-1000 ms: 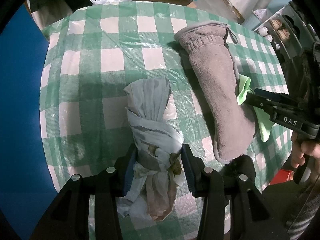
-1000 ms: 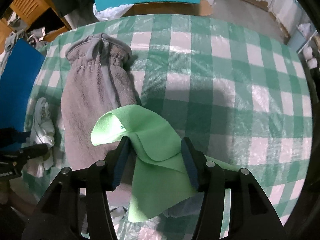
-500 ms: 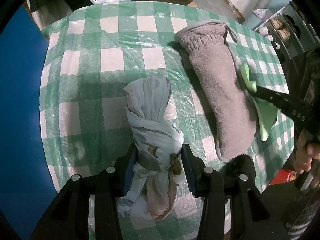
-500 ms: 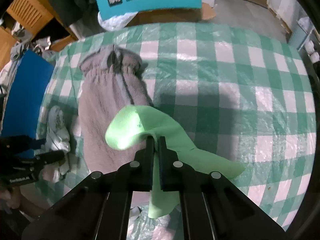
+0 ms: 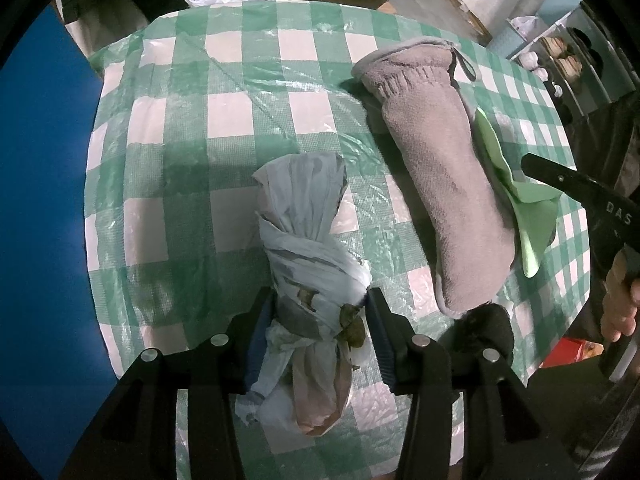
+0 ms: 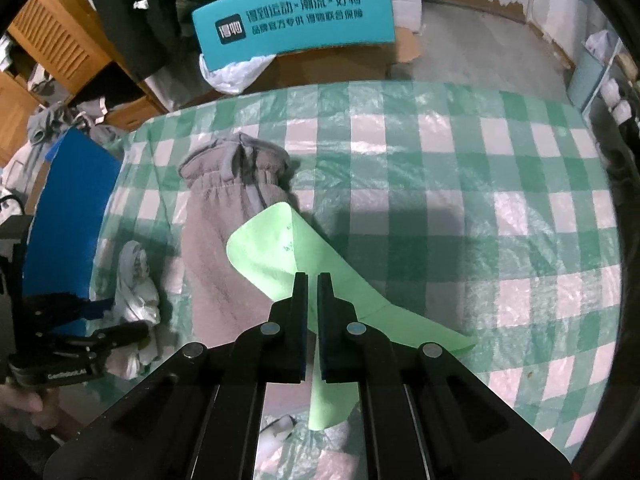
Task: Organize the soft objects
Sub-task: 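Hold the green cloth raised in right gripper while left gripper keeps the bundle, then lift the white bag bundle with left gripper while right gripper raises the green cloth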
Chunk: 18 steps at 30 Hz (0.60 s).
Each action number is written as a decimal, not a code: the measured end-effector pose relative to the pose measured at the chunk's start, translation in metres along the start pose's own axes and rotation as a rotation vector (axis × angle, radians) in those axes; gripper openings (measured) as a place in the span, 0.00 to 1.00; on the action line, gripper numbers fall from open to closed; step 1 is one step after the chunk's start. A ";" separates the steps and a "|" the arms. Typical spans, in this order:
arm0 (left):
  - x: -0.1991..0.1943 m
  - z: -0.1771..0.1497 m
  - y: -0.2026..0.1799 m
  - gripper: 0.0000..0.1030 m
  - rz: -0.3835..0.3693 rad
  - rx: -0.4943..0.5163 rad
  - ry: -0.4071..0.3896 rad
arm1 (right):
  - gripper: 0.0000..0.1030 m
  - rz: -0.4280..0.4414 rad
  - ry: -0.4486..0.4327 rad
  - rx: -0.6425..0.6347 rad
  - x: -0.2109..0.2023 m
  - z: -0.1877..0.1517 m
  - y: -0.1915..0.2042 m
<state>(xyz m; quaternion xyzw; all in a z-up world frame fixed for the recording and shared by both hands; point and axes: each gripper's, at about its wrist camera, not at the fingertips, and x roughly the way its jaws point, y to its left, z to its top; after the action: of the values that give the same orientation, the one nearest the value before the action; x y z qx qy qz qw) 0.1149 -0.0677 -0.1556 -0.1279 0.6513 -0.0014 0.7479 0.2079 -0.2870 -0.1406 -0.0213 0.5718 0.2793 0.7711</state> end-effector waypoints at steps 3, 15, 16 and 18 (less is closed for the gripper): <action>0.001 0.001 0.000 0.47 0.000 0.000 0.004 | 0.20 -0.015 0.004 -0.005 0.001 -0.001 0.000; 0.005 0.003 0.000 0.49 -0.004 -0.006 0.013 | 0.45 -0.046 0.009 -0.134 0.018 -0.002 0.029; 0.005 0.004 0.001 0.49 -0.005 -0.008 0.011 | 0.45 -0.050 0.013 -0.136 0.021 -0.002 0.029; 0.005 0.005 0.002 0.49 -0.004 -0.011 0.011 | 0.38 -0.057 0.031 -0.142 0.027 -0.002 0.029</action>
<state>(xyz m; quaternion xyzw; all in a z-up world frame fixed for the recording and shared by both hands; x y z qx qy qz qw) 0.1199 -0.0654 -0.1601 -0.1336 0.6552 -0.0001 0.7436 0.1985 -0.2519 -0.1574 -0.0964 0.5618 0.2969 0.7662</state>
